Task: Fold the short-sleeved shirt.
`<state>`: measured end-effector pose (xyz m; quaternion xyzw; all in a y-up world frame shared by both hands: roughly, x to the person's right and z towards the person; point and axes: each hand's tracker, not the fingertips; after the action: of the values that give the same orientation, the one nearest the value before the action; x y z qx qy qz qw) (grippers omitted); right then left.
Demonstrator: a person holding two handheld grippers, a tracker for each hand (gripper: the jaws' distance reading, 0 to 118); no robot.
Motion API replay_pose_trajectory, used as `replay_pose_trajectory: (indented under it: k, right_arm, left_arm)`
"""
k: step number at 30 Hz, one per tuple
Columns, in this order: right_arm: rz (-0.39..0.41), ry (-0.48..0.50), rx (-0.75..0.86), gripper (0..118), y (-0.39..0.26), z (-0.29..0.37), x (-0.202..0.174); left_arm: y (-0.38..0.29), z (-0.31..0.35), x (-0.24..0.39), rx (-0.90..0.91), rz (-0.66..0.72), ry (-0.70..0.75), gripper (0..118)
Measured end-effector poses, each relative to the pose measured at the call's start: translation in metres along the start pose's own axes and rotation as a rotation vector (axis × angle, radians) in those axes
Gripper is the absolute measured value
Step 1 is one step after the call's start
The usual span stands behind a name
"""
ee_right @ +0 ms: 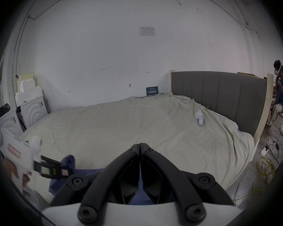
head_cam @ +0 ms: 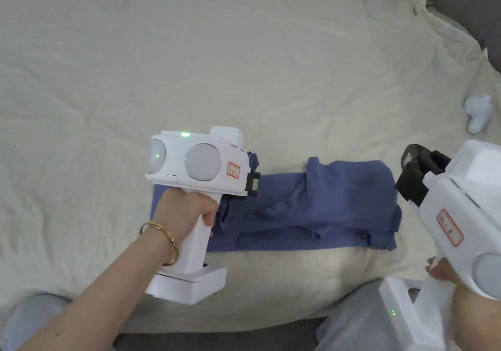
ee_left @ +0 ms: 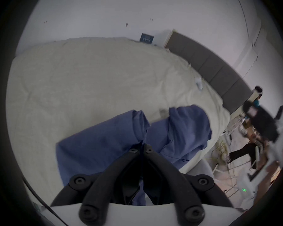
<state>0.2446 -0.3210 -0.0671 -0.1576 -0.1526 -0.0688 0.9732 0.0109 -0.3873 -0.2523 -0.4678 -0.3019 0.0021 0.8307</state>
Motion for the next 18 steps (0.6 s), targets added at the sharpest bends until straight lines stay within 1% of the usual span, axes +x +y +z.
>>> replay_pose_trajectory:
  k: [2, 4, 5, 6, 8, 9, 10, 11, 15, 17, 18]
  right_arm:
    - [-0.002, -0.012, -0.002, 0, 0.000, 0.001, 0.004]
    - [-0.006, -0.019, -0.004, 0, 0.001, 0.002, 0.006]
    - [-0.007, -0.020, -0.005, 0, 0.001, 0.002, 0.007]
    - [-0.006, -0.022, -0.005, 0, 0.001, 0.002, 0.008]
    - [-0.001, -0.023, -0.005, 0, 0.001, 0.001, 0.007]
    - [0.000, -0.022, -0.006, 0, 0.001, 0.000, 0.008]
    - [-0.001, -0.019, -0.005, 0, 0.000, -0.002, 0.009]
    - [0.000, -0.017, -0.006, 0, 0.000, -0.003, 0.008]
    - [0.007, -0.006, -0.011, 0, 0.001, -0.006, 0.001]
    - [0.010, 0.000, -0.010, 0, 0.002, -0.007, -0.003]
    - [0.013, 0.002, -0.009, 0, 0.002, -0.006, -0.005]
  left_arm:
    - [-0.002, -0.014, 0.003, -0.012, 0.015, 0.020, 0]
    - [-0.003, -0.026, 0.003, -0.026, 0.021, 0.051, 13]
    - [-0.002, -0.027, 0.003, -0.033, 0.019, 0.044, 28]
    - [0.000, -0.026, 0.002, -0.039, 0.023, 0.040, 46]
    - [0.003, -0.021, 0.000, -0.036, 0.033, 0.013, 93]
    - [0.005, -0.015, -0.002, -0.011, 0.046, -0.014, 107]
    - [0.009, -0.006, -0.005, 0.043, 0.068, -0.027, 114]
    - [0.013, 0.001, -0.007, 0.073, 0.076, -0.027, 116]
    - [0.021, 0.037, -0.027, 0.184, 0.126, -0.045, 116]
    - [0.019, 0.052, -0.037, 0.248, 0.146, -0.002, 115]
    - [0.017, 0.058, -0.043, 0.273, 0.140, 0.018, 112]
